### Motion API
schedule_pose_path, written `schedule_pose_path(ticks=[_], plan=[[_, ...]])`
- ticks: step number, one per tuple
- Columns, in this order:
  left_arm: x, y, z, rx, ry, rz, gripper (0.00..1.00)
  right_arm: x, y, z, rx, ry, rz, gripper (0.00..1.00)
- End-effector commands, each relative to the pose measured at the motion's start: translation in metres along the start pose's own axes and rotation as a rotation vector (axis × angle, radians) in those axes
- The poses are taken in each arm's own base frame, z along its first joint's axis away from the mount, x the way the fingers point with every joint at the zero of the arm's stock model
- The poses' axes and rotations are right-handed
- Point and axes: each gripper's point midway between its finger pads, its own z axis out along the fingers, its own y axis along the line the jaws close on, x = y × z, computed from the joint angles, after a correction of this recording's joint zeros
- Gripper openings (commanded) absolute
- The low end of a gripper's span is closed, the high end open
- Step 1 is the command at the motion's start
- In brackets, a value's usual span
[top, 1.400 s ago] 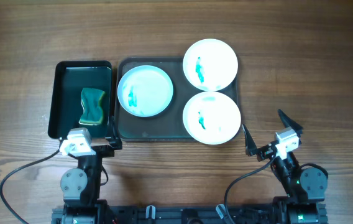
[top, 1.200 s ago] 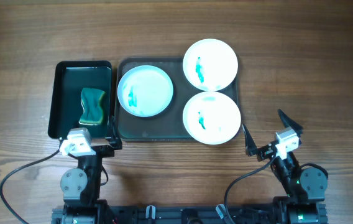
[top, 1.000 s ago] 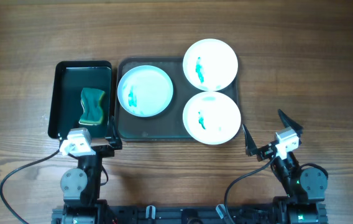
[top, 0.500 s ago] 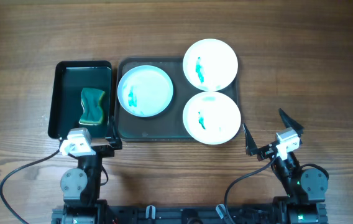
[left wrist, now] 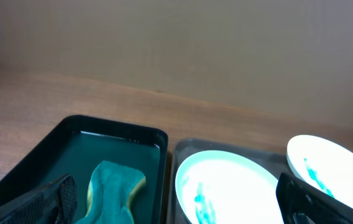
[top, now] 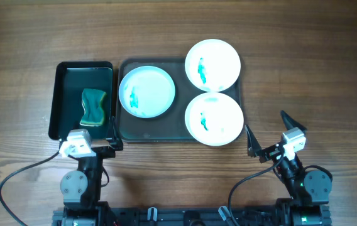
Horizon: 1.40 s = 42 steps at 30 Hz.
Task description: Clean dirty plates on tray and stack at the side
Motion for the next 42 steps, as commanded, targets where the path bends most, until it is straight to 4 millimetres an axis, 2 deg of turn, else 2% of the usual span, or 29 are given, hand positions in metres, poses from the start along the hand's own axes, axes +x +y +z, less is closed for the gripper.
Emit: schedule_pose_path(ticks=[1,6,8,10,12,13,15,18,21,24,26,29,31,32,34,37,42], plan=[[-0.034,-0.009,-0.010,0.017,-0.031,-0.007,1.00,-0.022,0.010,0.001,-0.065,-0.007,0.019,1.00],[-0.082,-0.018,-0.022,-0.014,0.112,0.001,1.00,-0.060,0.007,0.026,-0.116,0.140,0.083,1.00],[-0.104,-0.023,-0.020,-0.032,0.198,0.006,1.00,-0.071,-0.001,0.044,-0.120,0.271,0.141,1.00],[-0.126,-0.028,-0.009,-0.054,0.308,0.012,1.00,-0.077,-0.007,0.060,-0.125,0.447,0.218,1.00],[-0.133,-0.030,0.002,-0.078,0.419,0.017,1.00,-0.078,-0.011,0.071,-0.128,0.578,0.275,1.00],[-0.132,-0.031,0.013,-0.116,0.572,0.008,1.00,-0.075,-0.013,0.077,-0.130,0.687,0.324,1.00],[-0.126,-0.035,0.027,-0.129,0.731,-0.004,1.00,-0.069,-0.016,0.085,-0.131,0.791,0.370,1.00],[-0.112,-0.046,0.060,-0.100,0.878,-0.027,1.00,-0.051,-0.017,0.104,-0.164,0.833,0.408,1.00],[-0.078,-0.043,0.079,-0.110,0.997,-0.034,1.00,-0.035,0.001,0.116,-0.272,0.874,0.529,1.00],[-0.050,-0.038,0.091,-0.133,1.085,-0.032,1.00,-0.012,0.019,0.133,-0.249,0.950,0.624,0.85],[-0.048,-0.033,0.094,-0.152,1.087,-0.010,1.00,0.001,0.036,0.147,-0.212,0.998,0.653,0.79],[-0.053,-0.008,0.092,-0.318,1.055,-0.063,1.00,0.021,0.068,0.178,-0.151,1.103,0.607,0.71],[-0.053,-0.001,0.089,-0.349,1.062,-0.078,1.00,0.039,0.085,0.194,-0.113,1.174,0.592,0.63],[-0.053,0.002,0.088,-0.357,1.067,-0.081,1.00,0.055,0.098,0.203,-0.104,1.221,0.597,0.57],[-0.052,0.004,0.085,-0.365,1.077,-0.084,0.99,0.091,0.118,0.209,-0.087,1.306,0.621,0.46],[-0.051,0.005,0.085,-0.366,1.082,-0.083,0.98,0.125,0.140,0.213,-0.104,1.354,0.623,0.41],[-0.038,0.007,0.087,-0.378,1.126,-0.080,0.97,0.153,0.158,0.219,-0.102,1.359,0.574,0.36]])
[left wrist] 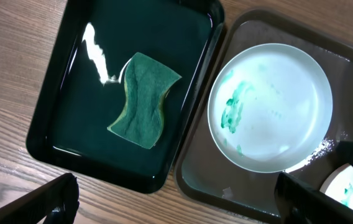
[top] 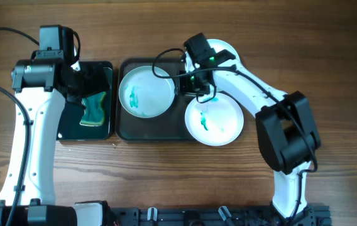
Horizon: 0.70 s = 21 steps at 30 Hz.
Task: Clean dirty plates on tray and stack at the side
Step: 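Reach left gripper to the sponge and right gripper to the left plate rim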
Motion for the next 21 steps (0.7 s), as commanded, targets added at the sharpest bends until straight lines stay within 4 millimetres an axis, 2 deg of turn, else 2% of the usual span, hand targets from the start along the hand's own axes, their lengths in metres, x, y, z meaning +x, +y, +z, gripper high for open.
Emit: schedule_pose_path(ticks=[1,8,10,12,13,14,19,21], plan=[[-0.003,0.003,0.009,-0.028,0.025,-0.018,0.97,-0.002,0.001,0.016,0.027,-0.007,0.000,0.35],[-0.006,0.011,0.017,-0.081,0.027,-0.016,0.98,-0.006,0.003,0.039,0.021,-0.028,0.062,0.25],[-0.005,0.011,0.020,-0.085,0.037,-0.015,0.98,-0.003,-0.001,0.048,0.028,-0.016,0.106,0.19],[-0.004,0.011,0.027,-0.091,0.056,-0.013,0.98,-0.004,-0.001,0.049,0.027,-0.017,0.108,0.14],[-0.003,0.011,0.033,-0.097,0.073,-0.011,0.97,-0.003,-0.001,0.049,0.027,-0.017,0.107,0.06],[-0.002,0.011,0.038,-0.103,0.090,-0.010,0.97,-0.003,-0.001,0.049,0.028,-0.016,0.106,0.04],[0.004,0.023,0.072,-0.145,0.189,-0.020,0.73,-0.002,-0.001,0.049,0.034,-0.013,0.103,0.04],[0.005,0.028,0.094,-0.091,0.254,0.044,0.64,-0.002,-0.001,0.049,0.034,-0.013,0.102,0.04]])
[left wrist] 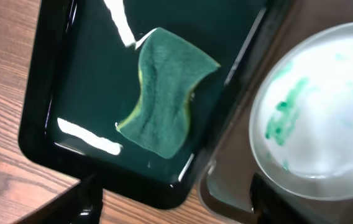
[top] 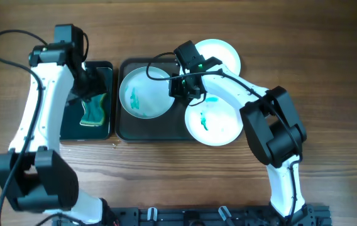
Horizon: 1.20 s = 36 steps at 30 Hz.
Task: Clean dirty plates on tray and stack at the side
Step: 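Reach left gripper to the sponge and right gripper to the left plate rim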
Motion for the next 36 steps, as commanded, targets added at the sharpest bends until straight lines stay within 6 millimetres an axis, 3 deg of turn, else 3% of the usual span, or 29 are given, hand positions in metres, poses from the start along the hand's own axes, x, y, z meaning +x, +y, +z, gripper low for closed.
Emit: schedule_pose_path(ticks=[1,4,5,8,14,19,24,27,29,32,36], plan=[[-0.007,0.003,0.032,0.074,0.083,0.093,0.62,0.001,-0.003,0.008,0.025,0.002,-0.007,0.04],[-0.007,0.001,0.056,0.157,0.144,0.161,0.59,0.000,-0.003,0.008,0.024,0.001,-0.008,0.04],[-0.002,-0.010,0.063,0.230,0.172,0.223,0.59,0.000,-0.003,0.008,0.023,-0.001,-0.014,0.04],[-0.002,-0.017,0.072,0.263,0.189,0.247,0.60,-0.001,-0.002,0.008,0.020,-0.003,-0.024,0.04],[0.009,-0.002,0.108,0.167,0.232,0.255,0.51,-0.001,-0.002,0.008,0.019,-0.003,-0.029,0.04],[0.008,0.010,0.111,0.089,0.230,0.216,0.49,-0.001,-0.001,0.008,0.016,-0.002,-0.028,0.05],[0.014,0.012,0.128,0.078,0.218,0.215,0.44,-0.001,-0.001,0.008,0.015,-0.004,-0.030,0.04],[0.010,0.011,0.122,0.076,0.201,0.177,0.46,-0.002,0.000,0.008,0.009,-0.006,-0.031,0.04],[-0.002,0.010,0.106,0.078,0.175,0.158,0.56,-0.002,0.000,0.008,0.009,-0.005,-0.031,0.04],[-0.016,0.009,0.087,0.083,0.143,0.158,0.57,-0.002,0.000,0.008,0.009,-0.006,-0.030,0.04],[-0.009,0.013,0.101,0.061,0.154,0.168,0.52,-0.002,0.000,0.008,0.009,-0.006,-0.032,0.04]])
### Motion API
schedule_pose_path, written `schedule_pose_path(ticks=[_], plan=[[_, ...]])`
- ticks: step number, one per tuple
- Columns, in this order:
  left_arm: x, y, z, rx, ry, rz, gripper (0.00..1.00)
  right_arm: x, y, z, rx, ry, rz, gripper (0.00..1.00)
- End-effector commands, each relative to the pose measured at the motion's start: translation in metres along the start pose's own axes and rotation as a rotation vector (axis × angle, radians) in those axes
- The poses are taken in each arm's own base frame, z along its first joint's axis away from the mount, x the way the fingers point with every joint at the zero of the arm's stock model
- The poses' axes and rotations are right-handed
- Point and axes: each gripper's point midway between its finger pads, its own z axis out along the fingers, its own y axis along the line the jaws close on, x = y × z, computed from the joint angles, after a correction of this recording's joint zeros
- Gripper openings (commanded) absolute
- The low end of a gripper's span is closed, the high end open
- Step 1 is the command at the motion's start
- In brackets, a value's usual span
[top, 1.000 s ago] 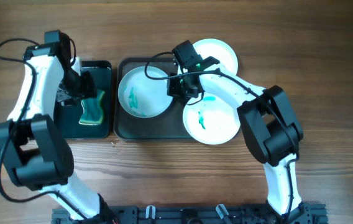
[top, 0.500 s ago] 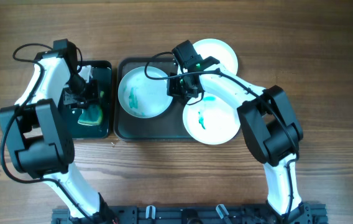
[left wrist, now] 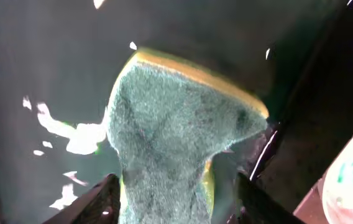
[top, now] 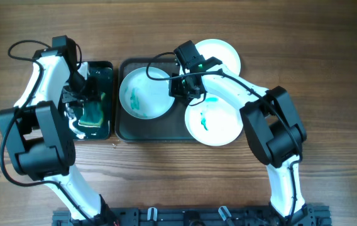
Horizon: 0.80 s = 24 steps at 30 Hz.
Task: Clean dirty plates on tray and stack at the side
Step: 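Reach left gripper to the sponge and right gripper to the left plate rim, then lift the green sponge with the left gripper toward the held plate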
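Three white plates smeared with green lie on the grey tray: one at the left, one at the top right, one at the bottom right. My right gripper sits on the left plate's right rim and looks shut on it. A green sponge with a yellow edge lies in the wet black tray. My left gripper is down over the sponge, open, with one finger on each side. Its left finger is against the sponge; the right one stands a little off.
The black tray holds a film of water with bright glints. Its right wall lies against the grey tray. Brown wooden table spreads on all sides. Cables trail from both arms.
My left gripper has come down from above the black tray to sit astride the sponge. The right gripper has stayed at the left plate's rim.
Both arms were parked at the table's near edge. Then the left gripper hung above the black tray and the right gripper was between the plates. Then the right gripper was on the left plate's rim, the left lower. Now the left gripper straddles the sponge.
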Motion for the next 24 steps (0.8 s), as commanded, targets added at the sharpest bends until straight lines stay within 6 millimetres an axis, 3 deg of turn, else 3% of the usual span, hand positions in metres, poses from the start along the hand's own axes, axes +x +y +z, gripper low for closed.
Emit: schedule_pose_path(ticks=[1,4,5,6,9,15,18,24], plan=[[0.002,0.006,0.006,-0.026,-0.016,-0.008,0.50,-0.001,-0.001,0.008,0.012,-0.001,-0.027,0.04],[0.017,0.007,0.027,-0.027,0.014,-0.008,0.37,0.000,-0.001,0.008,0.013,-0.001,-0.026,0.04],[0.020,0.007,0.030,-0.028,0.021,-0.008,0.15,0.000,-0.001,0.008,0.012,-0.001,-0.026,0.04],[0.022,0.007,0.031,-0.028,0.026,-0.011,0.04,0.000,-0.001,0.008,0.012,-0.001,-0.027,0.04],[0.018,0.007,0.024,-0.027,0.009,-0.068,0.04,0.001,0.002,0.008,-0.003,0.010,-0.026,0.04],[-0.003,-0.003,-0.058,0.030,-0.127,-0.090,0.04,-0.001,-0.003,0.005,0.003,0.010,-0.016,0.04],[-0.004,-0.004,-0.084,0.036,-0.204,-0.084,0.04,-0.002,-0.004,0.002,-0.029,0.030,-0.044,0.04],[-0.007,-0.005,-0.092,-0.023,-0.240,-0.061,0.04,-0.002,-0.005,0.002,-0.032,0.033,-0.048,0.04]])
